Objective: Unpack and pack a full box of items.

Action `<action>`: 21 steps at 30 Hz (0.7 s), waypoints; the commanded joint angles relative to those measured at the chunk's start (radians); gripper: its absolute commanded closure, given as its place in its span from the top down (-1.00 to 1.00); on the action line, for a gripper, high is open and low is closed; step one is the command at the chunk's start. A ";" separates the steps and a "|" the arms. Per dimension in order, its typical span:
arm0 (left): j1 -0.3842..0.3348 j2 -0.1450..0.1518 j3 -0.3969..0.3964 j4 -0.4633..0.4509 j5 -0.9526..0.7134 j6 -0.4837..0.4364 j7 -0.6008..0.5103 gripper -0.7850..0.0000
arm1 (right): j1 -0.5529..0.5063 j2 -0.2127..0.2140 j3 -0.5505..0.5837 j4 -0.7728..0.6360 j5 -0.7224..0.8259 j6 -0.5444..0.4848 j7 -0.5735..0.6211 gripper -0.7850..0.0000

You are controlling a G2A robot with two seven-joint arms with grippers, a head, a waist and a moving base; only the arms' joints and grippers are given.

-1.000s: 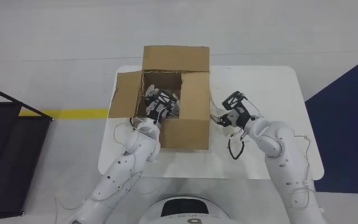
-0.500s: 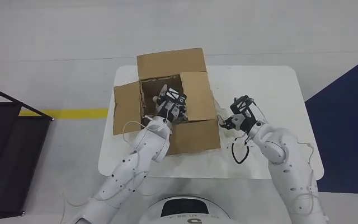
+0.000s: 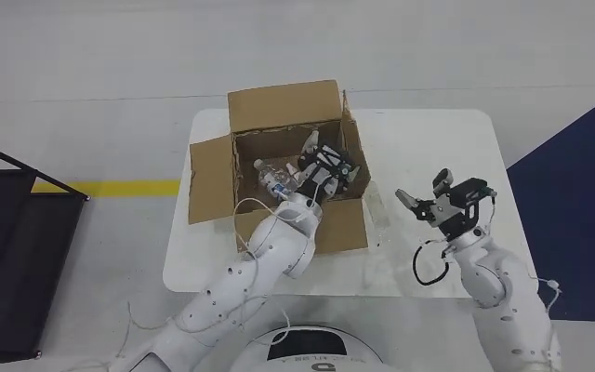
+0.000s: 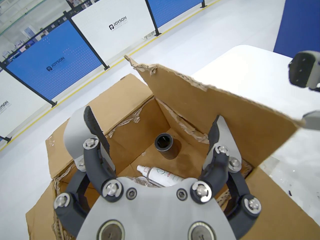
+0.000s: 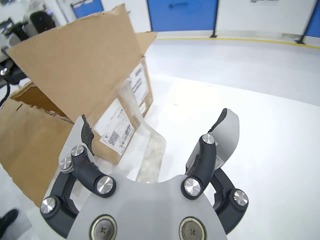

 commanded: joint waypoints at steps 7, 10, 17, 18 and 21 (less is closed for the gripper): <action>-0.073 -0.049 0.083 0.104 -0.005 0.049 0.001 1.00 | -0.188 -0.010 0.068 -0.041 0.010 -0.002 -0.272 1.00; -0.092 -0.060 0.075 0.127 -0.011 0.068 0.012 1.00 | -0.155 -0.008 0.070 -0.050 0.014 -0.001 -0.224 1.00; -0.013 -0.033 -0.091 0.012 -0.017 0.080 0.079 1.00 | -0.080 -0.009 0.075 -0.163 -0.030 0.096 -0.182 1.00; 0.017 -0.022 -0.140 -0.023 -0.017 0.072 0.093 1.00 | -0.058 -0.009 0.065 -0.184 -0.055 0.104 -0.173 1.00; 0.127 0.009 -0.289 -0.118 -0.035 0.023 0.136 1.00 | 0.022 -0.008 0.014 -0.219 -0.124 0.130 -0.117 1.00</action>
